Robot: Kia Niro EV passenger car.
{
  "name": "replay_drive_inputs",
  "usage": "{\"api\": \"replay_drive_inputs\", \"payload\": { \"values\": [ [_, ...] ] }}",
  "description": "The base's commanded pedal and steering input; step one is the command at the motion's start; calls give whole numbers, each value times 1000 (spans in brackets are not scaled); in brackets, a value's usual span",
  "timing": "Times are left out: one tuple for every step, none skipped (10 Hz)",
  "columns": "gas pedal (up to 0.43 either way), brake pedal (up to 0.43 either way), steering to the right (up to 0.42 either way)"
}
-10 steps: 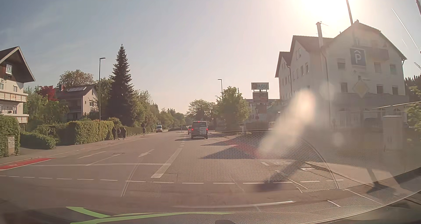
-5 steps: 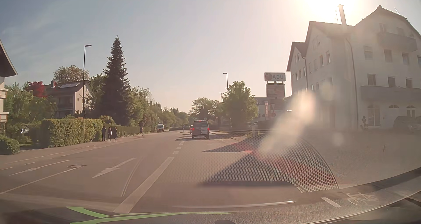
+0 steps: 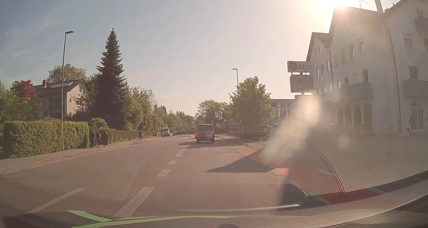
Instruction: Follow the waypoints while adhering to traffic rules and regulations
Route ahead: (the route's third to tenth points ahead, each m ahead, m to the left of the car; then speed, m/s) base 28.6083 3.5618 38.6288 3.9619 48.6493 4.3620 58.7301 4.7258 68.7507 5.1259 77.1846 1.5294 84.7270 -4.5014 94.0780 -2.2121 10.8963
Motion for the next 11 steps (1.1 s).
{"api": "replay_drive_inputs", "payload": {
  "values": [
    [0,0,-13],
    [0,0,-13],
    [0,0,-12],
    [0,6,-12],
    [0,6,-12],
    [0,6,-12],
    [0,12,-11],
    [0,12,-11],
    [0,12,-11],
    [0,18,-9],
    [0,18,-7]
  ]
}}
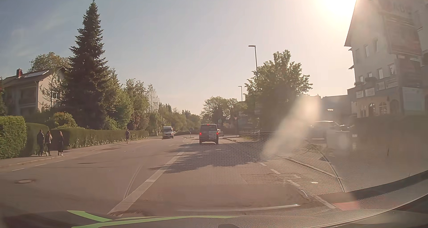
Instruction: Follow the waypoints while adhering to traffic rules and regulations
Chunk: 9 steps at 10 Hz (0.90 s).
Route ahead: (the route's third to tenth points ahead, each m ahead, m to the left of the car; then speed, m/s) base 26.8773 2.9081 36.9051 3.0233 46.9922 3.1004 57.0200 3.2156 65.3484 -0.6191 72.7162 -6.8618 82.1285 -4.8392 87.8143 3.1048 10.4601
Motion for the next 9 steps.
{"api": "replay_drive_inputs", "payload": {
  "values": [
    [0,24,-7],
    [0,43,-6],
    [0,55,-3],
    [0,61,-2],
    [0,61,-2],
    [0,49,-3],
    [0,30,-3],
    [0,12,-3],
    [0,6,-3]
  ]
}}
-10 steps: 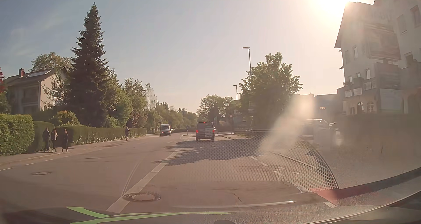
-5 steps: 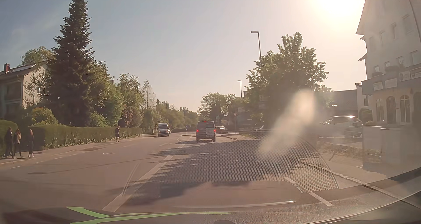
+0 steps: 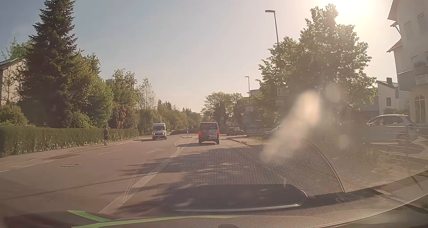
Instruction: Follow the waypoints while adhering to traffic rules and regulations
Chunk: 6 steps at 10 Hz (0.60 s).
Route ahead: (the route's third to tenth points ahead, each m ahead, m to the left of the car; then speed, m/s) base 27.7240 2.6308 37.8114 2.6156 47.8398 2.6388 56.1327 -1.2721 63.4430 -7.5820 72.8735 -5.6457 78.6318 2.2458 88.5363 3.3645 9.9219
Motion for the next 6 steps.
{"api": "replay_drive_inputs", "payload": {
  "values": [
    [0,0,-4],
    [0,0,-5],
    [0,0,-5],
    [0,0,-7],
    [0,0,-8],
    [0,0,-8]
  ]
}}
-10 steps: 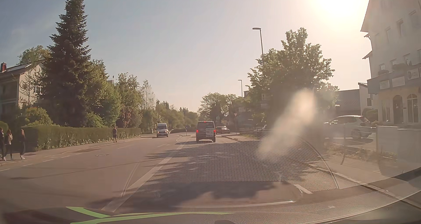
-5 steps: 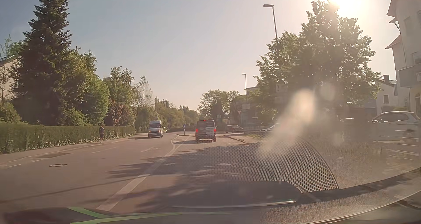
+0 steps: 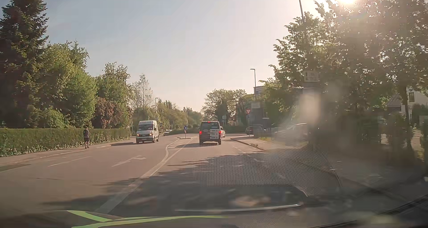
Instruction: Follow the waypoints while adhering to traffic rules and regulations
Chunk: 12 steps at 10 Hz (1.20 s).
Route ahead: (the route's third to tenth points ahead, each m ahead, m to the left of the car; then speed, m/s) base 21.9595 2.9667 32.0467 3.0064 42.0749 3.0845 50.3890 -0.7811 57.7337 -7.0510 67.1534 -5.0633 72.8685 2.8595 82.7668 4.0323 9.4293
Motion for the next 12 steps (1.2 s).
{"api": "replay_drive_inputs", "payload": {
  "values": [
    [0,0,-8],
    [0,0,-9],
    [0,0,-9],
    [0,0,-9],
    [0,0,-9],
    [0,0,-9],
    [0,0,-8],
    [0,0,-8],
    [0,0,-8],
    [0,0,-8],
    [0,0,-8],
    [0,0,-8]
  ]
}}
